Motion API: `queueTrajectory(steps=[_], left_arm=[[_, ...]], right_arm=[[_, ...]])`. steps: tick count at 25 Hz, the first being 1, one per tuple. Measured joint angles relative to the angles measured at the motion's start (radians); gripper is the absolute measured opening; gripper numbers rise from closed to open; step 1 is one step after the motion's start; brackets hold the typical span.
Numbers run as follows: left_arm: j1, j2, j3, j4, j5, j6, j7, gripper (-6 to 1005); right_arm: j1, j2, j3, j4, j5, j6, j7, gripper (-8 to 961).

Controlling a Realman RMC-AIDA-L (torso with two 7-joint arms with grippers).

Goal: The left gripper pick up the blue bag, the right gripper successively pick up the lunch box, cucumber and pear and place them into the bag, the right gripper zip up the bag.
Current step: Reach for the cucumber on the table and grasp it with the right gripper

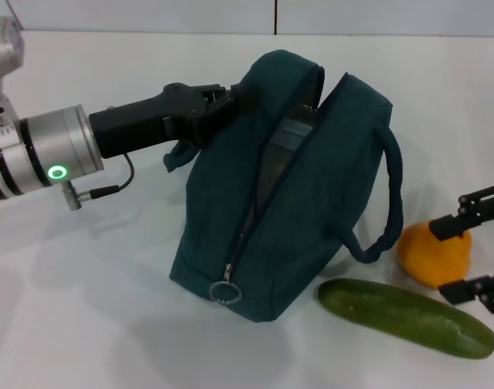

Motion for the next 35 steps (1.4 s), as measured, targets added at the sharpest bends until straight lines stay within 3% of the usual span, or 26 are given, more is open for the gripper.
queueTrajectory(steps=[13, 25, 35], left_arm=[[-0.002, -0.006, -0.002, 0.008, -0.002, -0.040, 0.000, 85], [-0.005, -0.008, -0.002, 0.011, -0.002, -0.044, 0.006, 89], [-0.002, -0.008, -0.002, 0.024, -0.002, -0.044, 0.007, 92]], right_arm=[[0.024, 0.003, -0.353, 0.023, -0.254, 0.258, 0.100, 660], [0.081, 0.008, -0.517, 0.151, -0.315, 0.397, 0.157, 805], [0.106, 0.009, -0.654, 0.217, -0.381, 0.534, 0.245, 798]])
